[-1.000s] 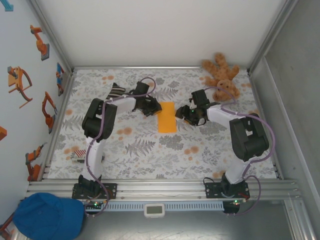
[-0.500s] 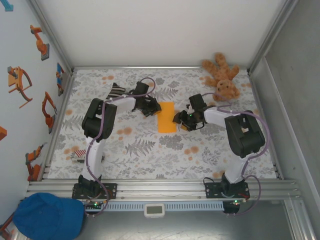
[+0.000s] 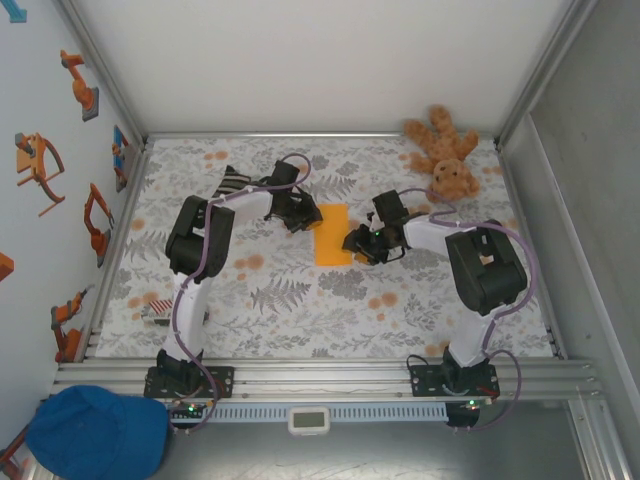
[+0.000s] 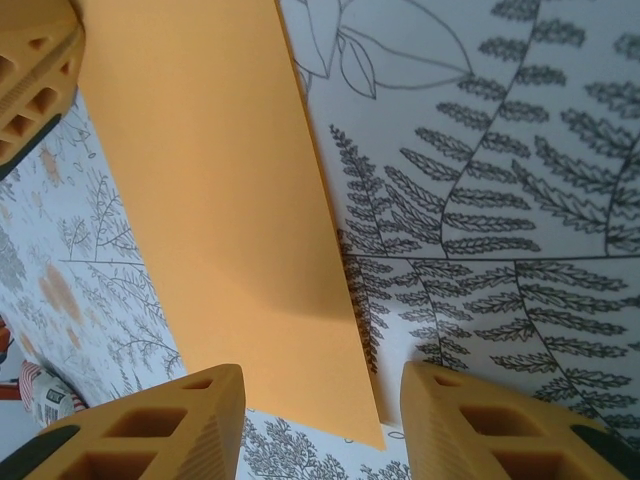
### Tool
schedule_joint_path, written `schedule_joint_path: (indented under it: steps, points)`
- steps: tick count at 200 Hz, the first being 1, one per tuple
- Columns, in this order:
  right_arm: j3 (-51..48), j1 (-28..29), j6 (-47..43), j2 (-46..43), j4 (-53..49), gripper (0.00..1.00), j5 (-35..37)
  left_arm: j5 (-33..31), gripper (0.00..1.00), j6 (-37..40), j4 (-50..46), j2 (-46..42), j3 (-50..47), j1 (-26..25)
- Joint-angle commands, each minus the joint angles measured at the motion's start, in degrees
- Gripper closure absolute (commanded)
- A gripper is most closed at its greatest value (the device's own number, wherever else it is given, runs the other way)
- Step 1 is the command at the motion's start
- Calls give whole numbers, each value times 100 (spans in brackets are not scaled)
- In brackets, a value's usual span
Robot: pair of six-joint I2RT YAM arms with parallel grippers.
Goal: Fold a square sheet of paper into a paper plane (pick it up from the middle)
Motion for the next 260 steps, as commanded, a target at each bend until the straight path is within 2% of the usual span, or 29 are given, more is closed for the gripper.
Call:
schedule_joint_path:
  steps: [1,32,106,156,199,260]
  points:
    - [-112,41,-19,-106,-141,57,-85,-425,89,-70,-689,433,-111,39]
    - [-94,117,-131,-53,-308,56,66,-432,89,-66,-689,460,-108,38]
    - [-60,154,-102,-242,-122,62,-195,-410,89,-55,-698,504,-103,41]
    - [21,154,-211,-376,-347,63,118,-406,90,-21,-706,520,-87,47]
    - [47,161,-208,-409,-353,65,26,-384,90,-20,-708,544,-63,56]
    - [-261,159,446,-366,435,73,-200,-353,90,-11,-698,541,-59,56]
